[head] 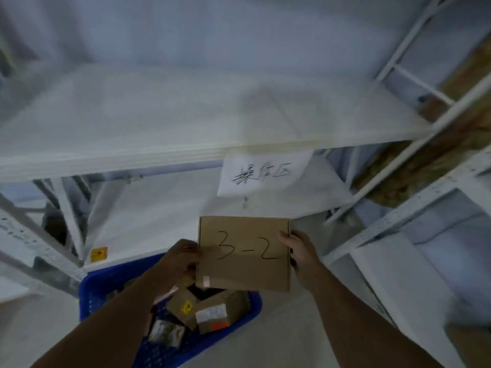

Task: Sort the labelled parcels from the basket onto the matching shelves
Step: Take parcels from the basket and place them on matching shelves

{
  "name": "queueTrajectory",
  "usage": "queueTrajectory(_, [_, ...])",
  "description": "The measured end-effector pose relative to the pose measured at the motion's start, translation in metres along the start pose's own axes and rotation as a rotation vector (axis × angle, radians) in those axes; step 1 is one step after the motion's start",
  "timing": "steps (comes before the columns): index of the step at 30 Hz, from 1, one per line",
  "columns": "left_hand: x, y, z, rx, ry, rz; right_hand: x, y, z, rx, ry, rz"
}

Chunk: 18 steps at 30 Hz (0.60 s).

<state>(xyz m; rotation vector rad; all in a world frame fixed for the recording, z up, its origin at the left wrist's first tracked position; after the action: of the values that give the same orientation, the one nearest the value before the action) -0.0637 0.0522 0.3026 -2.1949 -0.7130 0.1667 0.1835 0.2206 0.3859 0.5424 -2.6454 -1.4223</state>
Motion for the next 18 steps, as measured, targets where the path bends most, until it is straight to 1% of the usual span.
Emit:
queueTrajectory(3, [0.074, -0.071, -0.036, 0.094, 0.084, 0.052, -0.080, 0.059, -0.055, -0.059, -0.116, 0.101])
queueTrajectory(5, [0.141, -0.112, -0.069, 0.160, 0.196, 0.117, -0.142, 0.095, -0.099, -0.109, -0.183, 0.144])
queueTrajectory(8, [0.236, -0.158, -0.130, 0.266, 0.384, 0.176, -0.233, 0.129, -0.163, -0.196, -0.312, 0.231])
queueTrajectory(10, [0.298, -0.178, -0.177, 0.322, 0.491, 0.248, -0.293, 0.143, -0.217, -0.242, -0.399, 0.274])
queueTrajectory(14, [0.403, -0.204, -0.278, 0.435, 0.669, 0.341, -0.390, 0.151, -0.338, -0.346, -0.558, 0.371])
queueTrajectory(16, [0.444, -0.214, -0.330, 0.487, 0.738, 0.379, -0.424, 0.152, -0.396, -0.381, -0.580, 0.358])
queueTrajectory(18, [0.479, -0.219, -0.384, 0.542, 0.782, 0.393, -0.452, 0.148, -0.455, -0.379, -0.573, 0.290])
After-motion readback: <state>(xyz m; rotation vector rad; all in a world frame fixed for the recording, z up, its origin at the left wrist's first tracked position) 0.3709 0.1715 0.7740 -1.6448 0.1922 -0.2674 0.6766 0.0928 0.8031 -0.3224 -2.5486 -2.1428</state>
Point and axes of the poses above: each hand's wrist, its own z-axis towards the middle knuckle, its own x-axis out of the palm, y = z × x, the point moved 5 cm from there along z, towards the middle knuckle, and after that the axes turned 1 degree about z, right-handed, at the moved point
